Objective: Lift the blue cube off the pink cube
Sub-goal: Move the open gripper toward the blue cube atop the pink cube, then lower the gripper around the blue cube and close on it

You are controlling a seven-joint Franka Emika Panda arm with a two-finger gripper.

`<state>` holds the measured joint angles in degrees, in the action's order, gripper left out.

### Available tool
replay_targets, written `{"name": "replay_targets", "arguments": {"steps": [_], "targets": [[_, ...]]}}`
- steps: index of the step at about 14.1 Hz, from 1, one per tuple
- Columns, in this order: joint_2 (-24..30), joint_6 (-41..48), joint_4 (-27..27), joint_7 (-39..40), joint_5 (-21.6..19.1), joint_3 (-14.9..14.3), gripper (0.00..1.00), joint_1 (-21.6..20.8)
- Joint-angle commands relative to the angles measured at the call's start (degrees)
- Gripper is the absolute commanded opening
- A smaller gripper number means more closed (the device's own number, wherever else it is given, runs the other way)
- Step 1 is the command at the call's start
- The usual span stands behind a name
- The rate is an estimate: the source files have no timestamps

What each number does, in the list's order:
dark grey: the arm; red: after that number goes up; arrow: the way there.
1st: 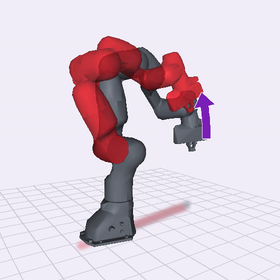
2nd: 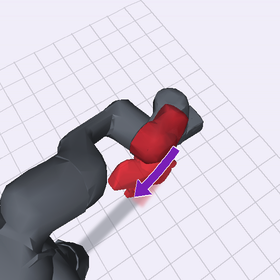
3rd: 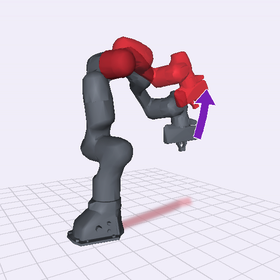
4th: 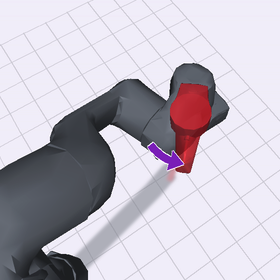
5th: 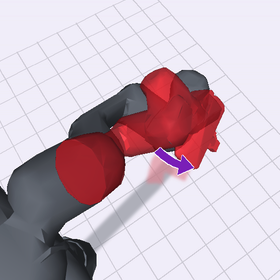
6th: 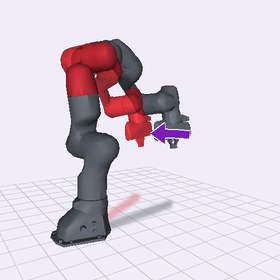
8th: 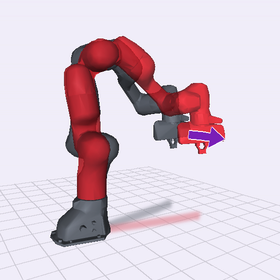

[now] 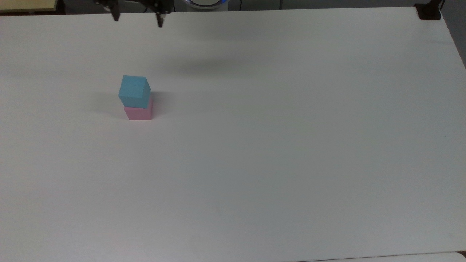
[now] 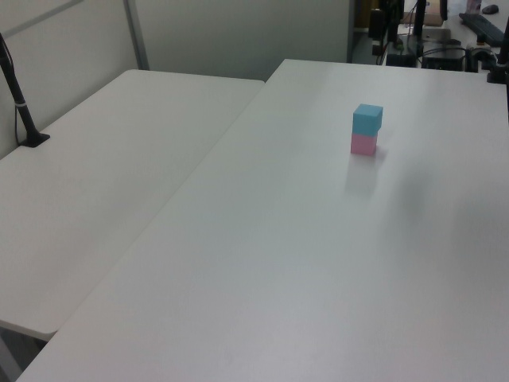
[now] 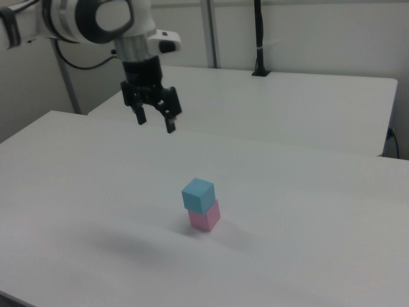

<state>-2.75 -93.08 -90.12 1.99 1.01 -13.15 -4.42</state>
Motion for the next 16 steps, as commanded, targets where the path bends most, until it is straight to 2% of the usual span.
{"name": "replay_targets", "arguments": {"steps": [1, 4, 8, 11, 15, 16], "targets": [[-2.4, -2.2, -2.8, 8.1, -1.2, -7.1, 1.00, -2.6], [-3.8, -14.0, -9.9, 8.8, -0.8, -9.9, 1.00, -2.7], [-7.4, -15.6, -11.9, 8.7, -0.6, -9.9, 1.00, -4.7], [-10.0, -24.7, -15.2, 5.4, -0.7, -9.9, 1.00, -5.3], [-11.2, -25.1, -15.5, 5.0, -0.7, -9.8, 1.00, -6.0], [-11.2, -25.1, -15.5, 5.2, -0.7, -9.8, 0.88, -6.0]]}}
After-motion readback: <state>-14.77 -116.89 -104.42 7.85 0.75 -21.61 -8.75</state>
